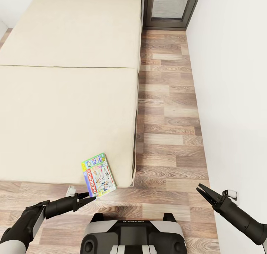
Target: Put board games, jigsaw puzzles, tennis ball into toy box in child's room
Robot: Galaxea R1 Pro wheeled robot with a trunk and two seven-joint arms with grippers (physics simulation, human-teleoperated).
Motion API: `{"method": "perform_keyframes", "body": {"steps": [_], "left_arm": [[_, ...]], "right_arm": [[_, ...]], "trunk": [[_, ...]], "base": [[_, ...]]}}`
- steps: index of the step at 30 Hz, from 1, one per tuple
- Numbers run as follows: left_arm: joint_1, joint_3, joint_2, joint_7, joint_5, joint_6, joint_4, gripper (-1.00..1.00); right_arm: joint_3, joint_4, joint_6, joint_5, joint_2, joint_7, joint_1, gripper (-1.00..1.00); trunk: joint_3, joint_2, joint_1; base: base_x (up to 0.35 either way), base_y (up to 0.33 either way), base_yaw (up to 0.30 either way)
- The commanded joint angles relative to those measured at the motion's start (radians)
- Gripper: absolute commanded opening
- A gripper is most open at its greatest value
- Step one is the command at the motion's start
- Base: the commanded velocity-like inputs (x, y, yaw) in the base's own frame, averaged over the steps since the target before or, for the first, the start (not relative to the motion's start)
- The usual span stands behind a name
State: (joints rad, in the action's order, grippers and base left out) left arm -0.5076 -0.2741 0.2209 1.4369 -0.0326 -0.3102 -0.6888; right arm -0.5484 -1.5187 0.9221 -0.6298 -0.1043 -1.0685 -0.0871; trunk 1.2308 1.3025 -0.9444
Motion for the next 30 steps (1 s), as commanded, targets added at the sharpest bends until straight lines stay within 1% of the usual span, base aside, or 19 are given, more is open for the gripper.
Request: {"method": "perform_keyframes", "body": {"steps": [1, 25, 26, 30], "left_arm": [[0.000, -0.001, 0.000, 0.004, -0.001, -0.011, 0.000, 1.00], [0.000, -0.001, 0.000, 0.004, -0.003, -0.010, 0.000, 1.00], [0.000, -0.001, 0.000, 0.004, -0.003, -0.010, 0.000, -1.00], [0.000, -0.001, 0.000, 0.004, -0.003, -0.010, 0.000, -1.00]], "right_arm": [[-0.001, 0.000, 0.004, -0.001, 0.000, -0.002, 0.000, 1.00], [-0.001, 0.000, 0.004, -0.001, 0.000, -0.002, 0.000, 1.00], [-0.001, 0.000, 0.004, -0.001, 0.000, -0.002, 0.000, 1.00], [-0.001, 0.000, 0.004, -0.001, 0.000, -0.002, 0.000, 1.00]], "trunk": [[0.000, 0.000, 0.000], [0.000, 0.000, 0.000], [0.000, 0.000, 0.000], [0.000, 0.000, 0.000]], "base": [[0.000, 0.000, 0.000], [0.000, 0.000, 0.000], [0.000, 0.000, 0.000], [0.000, 0.000, 0.000]]}}
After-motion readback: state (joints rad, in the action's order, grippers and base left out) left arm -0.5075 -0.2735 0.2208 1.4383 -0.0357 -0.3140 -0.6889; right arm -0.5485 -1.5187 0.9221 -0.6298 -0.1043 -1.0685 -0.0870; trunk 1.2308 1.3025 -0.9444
